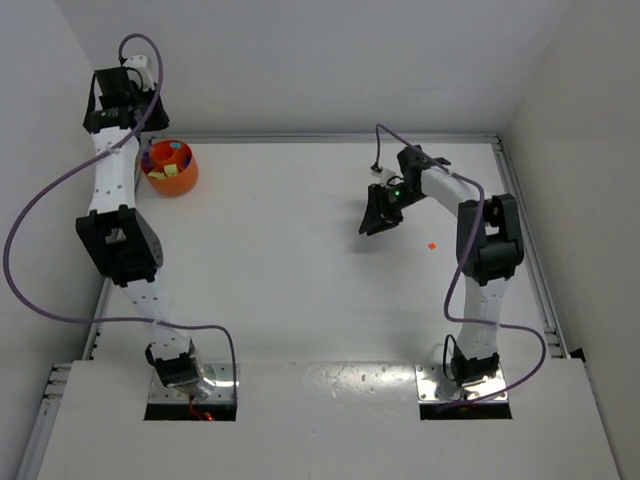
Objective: Sort the legos into containers by color
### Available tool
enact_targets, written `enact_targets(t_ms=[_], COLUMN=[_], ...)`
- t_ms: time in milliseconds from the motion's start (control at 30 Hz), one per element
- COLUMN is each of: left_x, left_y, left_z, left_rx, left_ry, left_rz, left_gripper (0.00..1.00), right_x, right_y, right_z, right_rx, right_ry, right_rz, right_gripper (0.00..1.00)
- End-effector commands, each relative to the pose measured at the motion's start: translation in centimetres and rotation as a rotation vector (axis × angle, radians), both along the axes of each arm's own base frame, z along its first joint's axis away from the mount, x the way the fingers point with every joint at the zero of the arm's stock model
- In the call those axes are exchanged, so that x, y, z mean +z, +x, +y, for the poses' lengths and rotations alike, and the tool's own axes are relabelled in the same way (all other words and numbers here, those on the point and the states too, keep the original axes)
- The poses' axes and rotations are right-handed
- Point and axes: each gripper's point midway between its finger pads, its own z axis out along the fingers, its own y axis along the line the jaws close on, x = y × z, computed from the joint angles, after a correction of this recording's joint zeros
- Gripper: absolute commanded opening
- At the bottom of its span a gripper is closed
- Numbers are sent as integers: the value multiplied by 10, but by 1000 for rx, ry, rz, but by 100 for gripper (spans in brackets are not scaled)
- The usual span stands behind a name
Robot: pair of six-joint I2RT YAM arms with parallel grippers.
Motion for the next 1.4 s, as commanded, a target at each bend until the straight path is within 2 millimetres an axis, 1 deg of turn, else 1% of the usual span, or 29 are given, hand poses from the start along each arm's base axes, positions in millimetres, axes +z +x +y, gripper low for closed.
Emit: enact_targets(t_ms=[0, 33, 67, 100, 133, 167, 200, 233, 267, 300, 333, 367, 400, 433, 467, 500, 567, 600, 667, 700, 733, 767, 800, 833, 900, 1100, 1133, 1167, 1367], left_x=[57, 58, 57, 57, 55, 34, 53, 51, 32, 40, 38, 29, 27, 25, 26, 17, 19, 10, 10, 8, 7, 7, 6, 1, 3, -1, -1, -1, 0], left_y=[-34, -45, -69, -82, -100, -117, -140, -153, -167, -181, -188, -195, -200, -203, -208, -211, -222, -224, -230, -235, -238, -241, -245, -245, -246, -246, -246, -246, -245], left_z=[-51, -66, -86, -102, -124, -148, -162, -172, -181, -194, -200, -209, -213, -213, -219, -223, -232, -235, -237, -236, -239, -238, -238, -237, -237, -236, -236, -236, -236], left_rx=[-222, -282, -350, -423, -523, -620, -664, -694, -718, -749, -758, -776, -775, -771, -786, -790, -810, -814, -812, -799, -808, -808, -804, -794, -795, -782, -782, -777, -778], left_ry=[-49, -55, -38, -26, -25, 12, 49, 62, 51, 60, 49, 32, 12, 1, 2, -16, -21, -21, -23, -29, -29, -29, -34, -32, -27, -34, -34, -42, -39], left_rz=[-109, -107, -98, -102, -96, -58, -105, -106, -70, -93, -87, -66, -57, -51, -56, -31, -36, -15, -16, -9, -10, -10, -16, -4, -19, -6, -6, -3, -12], left_gripper=[23, 23, 23, 24, 27, 35, 39, 42, 50, 59, 60, 62, 62, 64, 65, 68, 71, 73, 77, 92, 100, 100, 100, 100, 100, 100, 100, 100, 100], right_x=[24, 23, 28, 26, 27, 22, 29, 31, 28, 31, 27, 27, 27, 20, 18, 16, 6, -2, -8, -12, -10, -15, -13, -18, -28, -45, -45, -51, -57], right_y=[17, 13, 8, 10, 7, 2, 3, 3, -2, 3, 1, 2, 3, -1, 1, 4, 2, 3, 2, 1, 1, 0, 0, -1, -3, -2, 1, -1, 3], right_z=[-32, -40, -53, -70, -78, -91, -114, -122, -136, -153, -159, -171, -179, -183, -189, -192, -202, -202, -205, -205, -205, -205, -205, -205, -205, -203, -203, -201, -200], right_rx=[-23, -19, -7, -23, -16, -20, -38, -40, -41, -45, -32, -41, -41, -26, -38, -31, -20, 1, 17, 27, 28, 34, 36, 43, 55, 73, 72, 80, 96], right_ry=[-170, -217, -263, -342, -386, -435, -530, -574, -621, -694, -724, -769, -793, -811, -833, -845, -886, -889, -903, -904, -904, -904, -904, -905, -905, -894, -893, -883, -875], right_rz=[-203, -212, -241, -266, -276, -277, -322, -345, -342, -372, -367, -367, -369, -350, -346, -361, -338, -330, -314, -294, -292, -279, -276, -262, -237, -203, -206, -192, -186], right_gripper=[34, 34, 34, 34, 34, 34, 34, 34, 34, 34, 34, 34, 34, 34, 34, 34, 34, 34, 34, 34, 34, 34, 34, 34, 34, 34, 34, 34, 35])
